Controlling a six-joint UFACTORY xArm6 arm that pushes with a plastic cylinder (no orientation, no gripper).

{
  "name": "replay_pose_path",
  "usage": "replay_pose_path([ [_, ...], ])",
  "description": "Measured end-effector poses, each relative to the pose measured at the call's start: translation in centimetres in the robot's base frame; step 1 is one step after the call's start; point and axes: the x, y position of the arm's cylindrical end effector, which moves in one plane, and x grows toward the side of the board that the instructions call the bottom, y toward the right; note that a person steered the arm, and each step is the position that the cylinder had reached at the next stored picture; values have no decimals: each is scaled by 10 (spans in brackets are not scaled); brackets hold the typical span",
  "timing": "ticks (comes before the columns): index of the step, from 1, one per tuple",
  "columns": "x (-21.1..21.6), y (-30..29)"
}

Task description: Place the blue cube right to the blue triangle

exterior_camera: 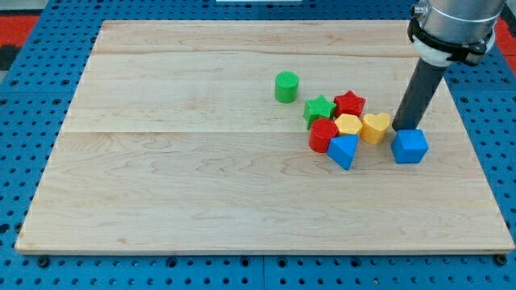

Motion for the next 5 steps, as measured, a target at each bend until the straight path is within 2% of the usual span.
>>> replay_pose_path([
  [1, 11, 35],
  [2, 32, 38],
  [4, 33, -20],
  [5, 45, -20],
])
